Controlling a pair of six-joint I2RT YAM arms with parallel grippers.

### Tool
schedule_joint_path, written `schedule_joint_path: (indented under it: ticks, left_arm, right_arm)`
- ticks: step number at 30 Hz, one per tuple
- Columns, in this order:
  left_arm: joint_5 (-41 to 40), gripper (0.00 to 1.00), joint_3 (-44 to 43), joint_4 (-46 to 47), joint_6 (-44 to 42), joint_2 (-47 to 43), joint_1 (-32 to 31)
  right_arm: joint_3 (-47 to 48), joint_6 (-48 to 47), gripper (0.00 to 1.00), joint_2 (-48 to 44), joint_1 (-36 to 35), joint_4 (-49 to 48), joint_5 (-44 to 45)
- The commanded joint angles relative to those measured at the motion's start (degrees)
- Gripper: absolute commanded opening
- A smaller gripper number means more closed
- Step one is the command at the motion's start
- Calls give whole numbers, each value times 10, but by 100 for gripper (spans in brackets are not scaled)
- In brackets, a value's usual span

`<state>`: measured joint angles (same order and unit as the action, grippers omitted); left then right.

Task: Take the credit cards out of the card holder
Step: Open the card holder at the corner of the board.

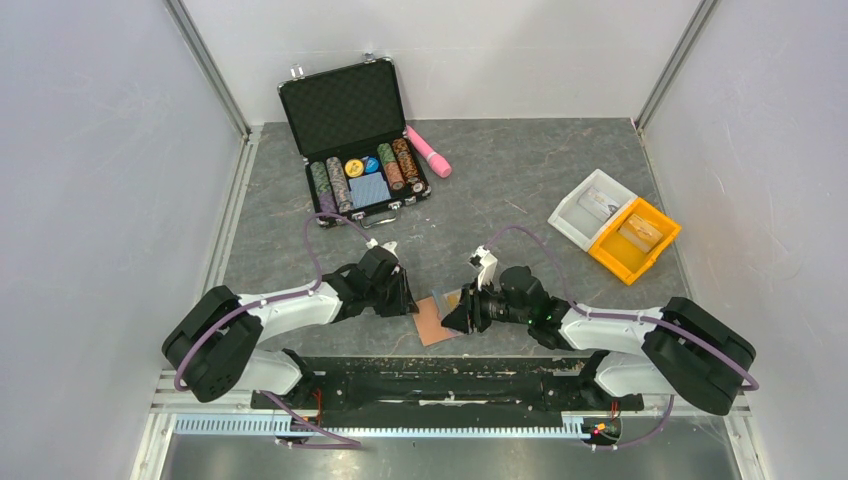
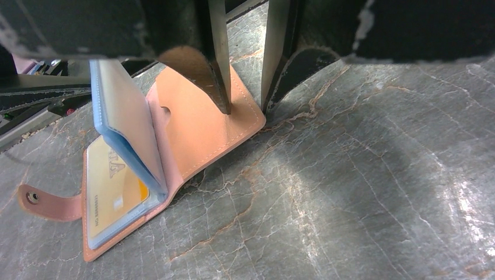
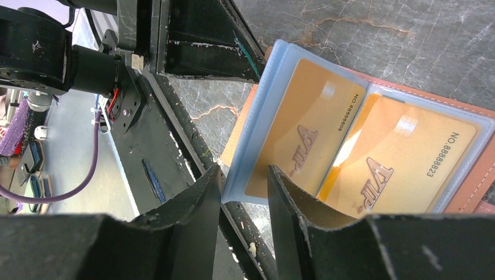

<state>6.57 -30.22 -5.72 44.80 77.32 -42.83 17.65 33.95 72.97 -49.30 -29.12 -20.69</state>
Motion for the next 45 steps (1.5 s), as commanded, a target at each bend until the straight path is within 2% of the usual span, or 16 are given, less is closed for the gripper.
schedule_joint_path:
  ticks: [1,4,8,10,15,22,26,30,32,38,45]
  left_arm:
    - [3,33,0,3,-12,-8,1]
    - [4,34,-1,1,-12,-11,1]
    - [5,36,-2,0,-11,-12,1]
    - [7,38,-2,0,-10,-12,1]
    - [7,39,-1,-3,-10,-16,1]
    - [4,44,-1,-10,-9,-23,1]
    - [1,45,1,-11,-8,-27,1]
    - [-1,46,1,-15,-7,-32,1]
    - [-4,46,1,-16,-7,-34,1]
    - [-8,46,3,-23,-7,-41,1]
    - [-29,52,1,-58,-5,-79,1]
  right_arm:
    - [7,-1,37,-2,-3,-19,11]
    - [8,-4,36,-6,-3,-9,18]
    - [15,-7,48,-8,-5,4,24]
    - [18,-7,50,-6,-8,6,18]
    - [19,-1,42,-11,-9,-1,14]
    - [20,-1,38,-17,-9,1,16]
    - [21,-1,38,-20,-9,3,14]
    - [24,3,48,-24,-9,1,6]
    - [23,4,49,-25,-9,-2,3]
    - [23,6,41,-19,-9,-8,2]
    - [34,-22,39,-15,-7,33,40]
